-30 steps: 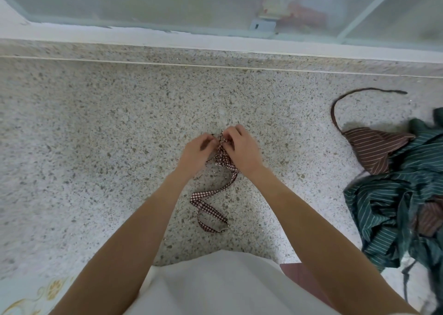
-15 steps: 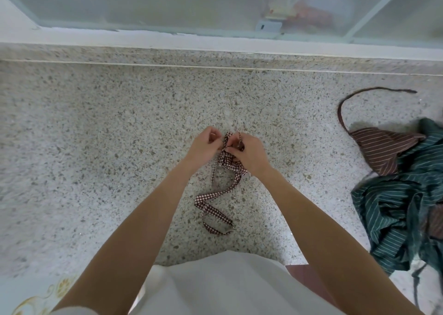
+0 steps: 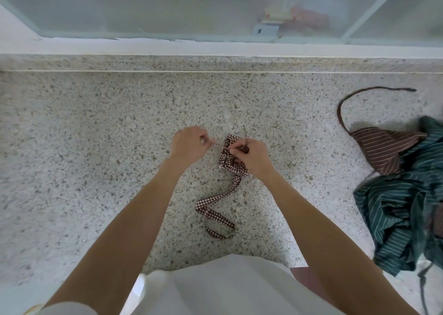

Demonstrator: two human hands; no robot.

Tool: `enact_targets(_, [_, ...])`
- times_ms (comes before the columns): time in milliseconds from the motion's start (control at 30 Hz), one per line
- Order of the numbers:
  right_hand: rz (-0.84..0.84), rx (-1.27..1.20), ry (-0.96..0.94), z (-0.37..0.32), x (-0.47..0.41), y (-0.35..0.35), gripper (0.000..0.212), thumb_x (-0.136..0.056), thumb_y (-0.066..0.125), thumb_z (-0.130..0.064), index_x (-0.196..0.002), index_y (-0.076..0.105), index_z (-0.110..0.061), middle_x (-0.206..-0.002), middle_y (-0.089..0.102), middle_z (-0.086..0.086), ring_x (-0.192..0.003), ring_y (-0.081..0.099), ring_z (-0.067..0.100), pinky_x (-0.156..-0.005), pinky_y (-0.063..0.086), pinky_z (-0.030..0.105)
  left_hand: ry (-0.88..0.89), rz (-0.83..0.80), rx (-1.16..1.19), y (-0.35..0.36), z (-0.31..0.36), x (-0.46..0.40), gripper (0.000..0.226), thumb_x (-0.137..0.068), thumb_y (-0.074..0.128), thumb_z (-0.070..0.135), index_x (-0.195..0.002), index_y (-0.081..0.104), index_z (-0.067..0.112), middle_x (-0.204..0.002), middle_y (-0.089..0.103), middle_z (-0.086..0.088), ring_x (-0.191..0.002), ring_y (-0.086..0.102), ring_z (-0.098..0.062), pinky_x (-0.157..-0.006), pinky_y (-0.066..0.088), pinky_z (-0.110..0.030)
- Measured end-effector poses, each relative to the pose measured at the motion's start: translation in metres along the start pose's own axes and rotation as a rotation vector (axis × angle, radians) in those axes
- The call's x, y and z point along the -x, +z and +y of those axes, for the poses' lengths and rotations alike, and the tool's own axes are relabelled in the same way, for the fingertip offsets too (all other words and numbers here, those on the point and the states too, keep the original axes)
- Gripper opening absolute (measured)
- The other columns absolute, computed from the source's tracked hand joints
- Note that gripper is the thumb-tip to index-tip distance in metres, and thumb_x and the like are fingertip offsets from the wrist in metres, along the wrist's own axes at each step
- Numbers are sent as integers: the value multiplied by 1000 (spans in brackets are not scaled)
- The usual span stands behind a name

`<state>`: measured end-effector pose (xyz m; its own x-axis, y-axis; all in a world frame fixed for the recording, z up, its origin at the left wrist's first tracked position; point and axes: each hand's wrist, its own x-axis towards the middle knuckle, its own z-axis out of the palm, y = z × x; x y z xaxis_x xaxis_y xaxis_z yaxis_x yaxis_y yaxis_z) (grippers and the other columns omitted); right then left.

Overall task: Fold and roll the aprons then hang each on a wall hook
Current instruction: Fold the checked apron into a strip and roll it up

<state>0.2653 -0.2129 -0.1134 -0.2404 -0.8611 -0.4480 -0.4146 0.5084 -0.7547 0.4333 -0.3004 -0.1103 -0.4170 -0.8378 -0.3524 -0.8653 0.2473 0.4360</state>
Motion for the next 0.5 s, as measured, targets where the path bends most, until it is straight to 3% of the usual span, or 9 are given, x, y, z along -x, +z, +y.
enact_targets(133, [54, 46, -13, -2, 8, -7, 5, -83, 70, -12, -85, 74, -14, -94, 71, -1, -91, 63, 12, -90, 47, 25, -153, 76, 41, 17, -8, 8, 26, -89, 57, 41, -78, 65, 19, -76, 59, 8, -76, 59, -15, -88, 48, -40])
enact_targets(333, [209, 18, 58, -8, 8, -10, 6, -83, 70, -20, -88, 73, -22, -95, 71, -5, -85, 59, 6, -75, 42, 12, -160, 130, 103, 25, -6, 14, 24, -90, 55, 42, -80, 64, 22, -84, 63, 6, -74, 58, -14, -94, 43, -44])
enact_targets(433, [222, -247, 132, -13, 2, -8, 14, -81, 71, -19, -78, 71, -32, -94, 71, -7, -90, 64, 10, -86, 52, 28, -149, 91, 105, 27, -4, 18, 24, -91, 52, 42, -81, 62, 21, -84, 61, 4, -76, 59, -18, -73, 49, -34])
enact_targets(500, [168, -348, 144, -14, 0, -3, 15, -82, 70, -13, -79, 71, -28, -91, 73, -4, -91, 67, 14, -89, 53, 36, -164, 71, 69, 29, -4, 21, 23, -91, 52, 39, -82, 61, 20, -85, 62, 3, -76, 59, -19, -59, 43, -28])
